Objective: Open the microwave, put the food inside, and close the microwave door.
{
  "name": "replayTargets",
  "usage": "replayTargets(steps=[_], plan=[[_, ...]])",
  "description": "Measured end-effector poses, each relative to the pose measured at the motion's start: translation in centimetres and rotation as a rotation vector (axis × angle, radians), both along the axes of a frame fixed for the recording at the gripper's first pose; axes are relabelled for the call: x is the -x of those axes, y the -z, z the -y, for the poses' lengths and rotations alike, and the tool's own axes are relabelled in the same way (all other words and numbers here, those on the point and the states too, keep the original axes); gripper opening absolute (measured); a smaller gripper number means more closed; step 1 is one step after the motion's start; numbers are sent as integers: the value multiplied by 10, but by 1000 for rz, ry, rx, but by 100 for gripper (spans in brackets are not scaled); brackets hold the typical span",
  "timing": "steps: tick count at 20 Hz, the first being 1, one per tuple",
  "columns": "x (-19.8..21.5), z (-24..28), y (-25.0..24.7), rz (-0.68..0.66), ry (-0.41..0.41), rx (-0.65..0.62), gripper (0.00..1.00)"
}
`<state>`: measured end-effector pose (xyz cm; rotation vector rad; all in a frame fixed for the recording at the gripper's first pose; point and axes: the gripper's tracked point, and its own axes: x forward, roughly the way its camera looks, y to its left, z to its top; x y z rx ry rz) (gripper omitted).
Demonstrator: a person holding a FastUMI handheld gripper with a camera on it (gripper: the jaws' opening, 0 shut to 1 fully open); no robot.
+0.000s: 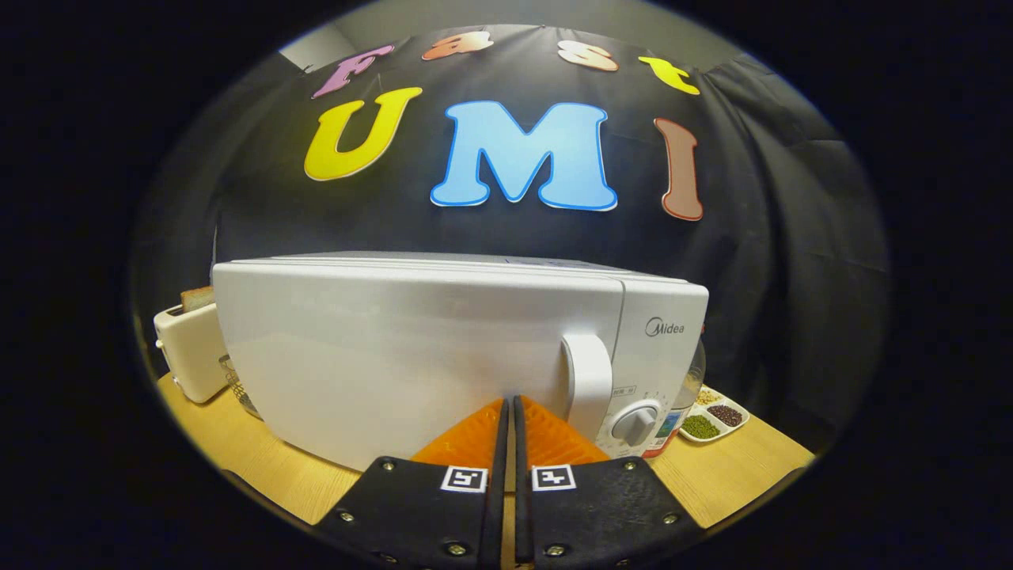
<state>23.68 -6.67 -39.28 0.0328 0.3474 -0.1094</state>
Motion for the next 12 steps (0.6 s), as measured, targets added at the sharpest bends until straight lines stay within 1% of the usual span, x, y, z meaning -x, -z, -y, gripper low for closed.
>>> replayTargets(steps=[1,2,4,8,12], plan=[[2,0,-3,-8,-5,0,6],[9,-3,-4,-23,-14,-28,5],[25,-10,-25,-15,-30,-83,5],[73,-22,-115,102,-68,-42,5],[119,-29,-197,186,-81,-8,5]])
